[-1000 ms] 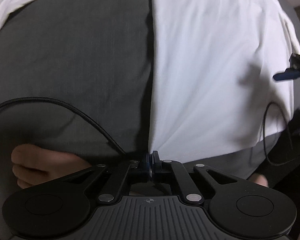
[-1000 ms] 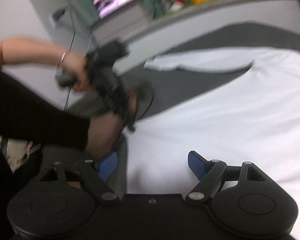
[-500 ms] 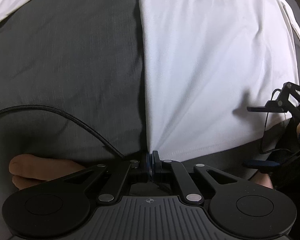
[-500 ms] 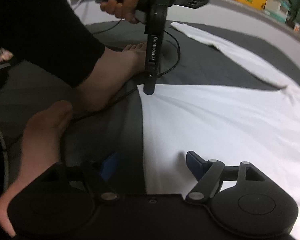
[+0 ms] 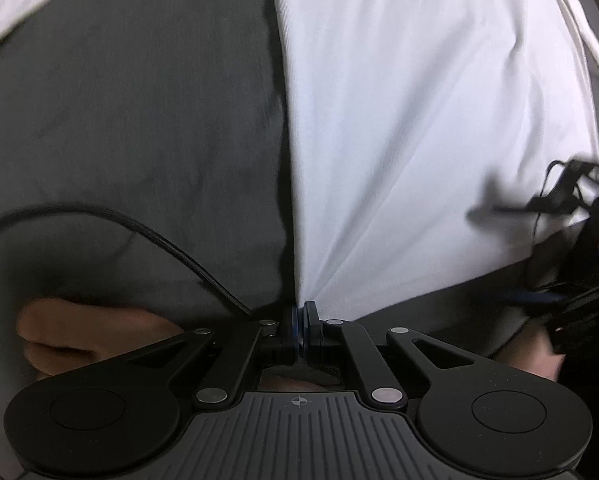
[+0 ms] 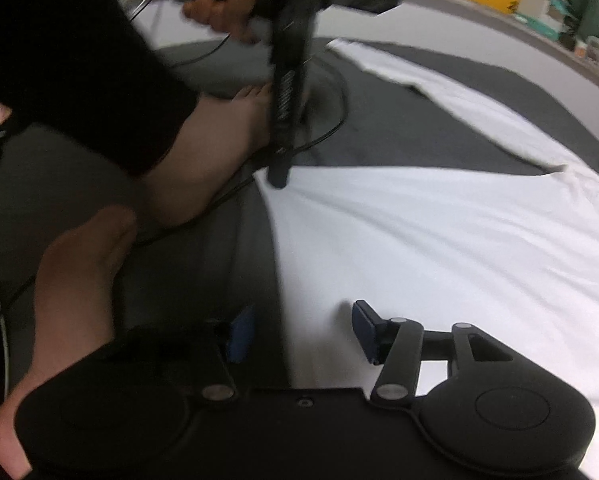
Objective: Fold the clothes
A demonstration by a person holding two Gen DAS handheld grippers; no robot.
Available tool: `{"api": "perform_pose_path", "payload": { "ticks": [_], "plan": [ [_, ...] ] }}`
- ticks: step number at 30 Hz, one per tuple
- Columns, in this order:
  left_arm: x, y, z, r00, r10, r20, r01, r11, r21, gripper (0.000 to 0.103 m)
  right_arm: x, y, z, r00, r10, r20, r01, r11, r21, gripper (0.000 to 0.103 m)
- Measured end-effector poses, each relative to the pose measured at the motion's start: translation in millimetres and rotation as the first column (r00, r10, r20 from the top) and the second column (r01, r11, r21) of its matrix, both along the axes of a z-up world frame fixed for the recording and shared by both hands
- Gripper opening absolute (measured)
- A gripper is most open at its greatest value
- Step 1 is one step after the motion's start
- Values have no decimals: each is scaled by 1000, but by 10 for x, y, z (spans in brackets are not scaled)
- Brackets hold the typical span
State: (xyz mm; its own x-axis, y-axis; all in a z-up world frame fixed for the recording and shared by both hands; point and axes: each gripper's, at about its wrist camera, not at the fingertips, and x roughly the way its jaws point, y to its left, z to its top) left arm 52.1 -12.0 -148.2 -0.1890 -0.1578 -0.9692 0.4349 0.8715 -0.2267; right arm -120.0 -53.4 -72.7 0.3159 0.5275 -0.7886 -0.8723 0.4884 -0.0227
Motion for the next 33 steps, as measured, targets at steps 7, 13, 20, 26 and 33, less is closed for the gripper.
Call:
{"api": "perform_pose_path", "payload": {
  "ticks": [7,13,20,26,33],
  "plan": [
    [-112,-51,60,997,-44,65,44,999,4,2,463,-470,200,972,-193,-133,210,969,130,66],
    [-147,57,189,999,25,30,-23,999,-45,60,822,-949,392,911,-384,-149,409,890,201,75],
    [184,520,717,959,263,107,-236,948,-216,81,1051,-1355,305,834,-513,-205,550,805,223,75],
    [300,1644,1067,651,675,348,-546,734,-404,82,1049,-1330,165,835,-500,-231,544,812,211,75],
    [487,2538,985,130,828,546,-821,398,-409,82,1019,-1311,47,844,-483,-231,528,825,202,77]
  ]
}}
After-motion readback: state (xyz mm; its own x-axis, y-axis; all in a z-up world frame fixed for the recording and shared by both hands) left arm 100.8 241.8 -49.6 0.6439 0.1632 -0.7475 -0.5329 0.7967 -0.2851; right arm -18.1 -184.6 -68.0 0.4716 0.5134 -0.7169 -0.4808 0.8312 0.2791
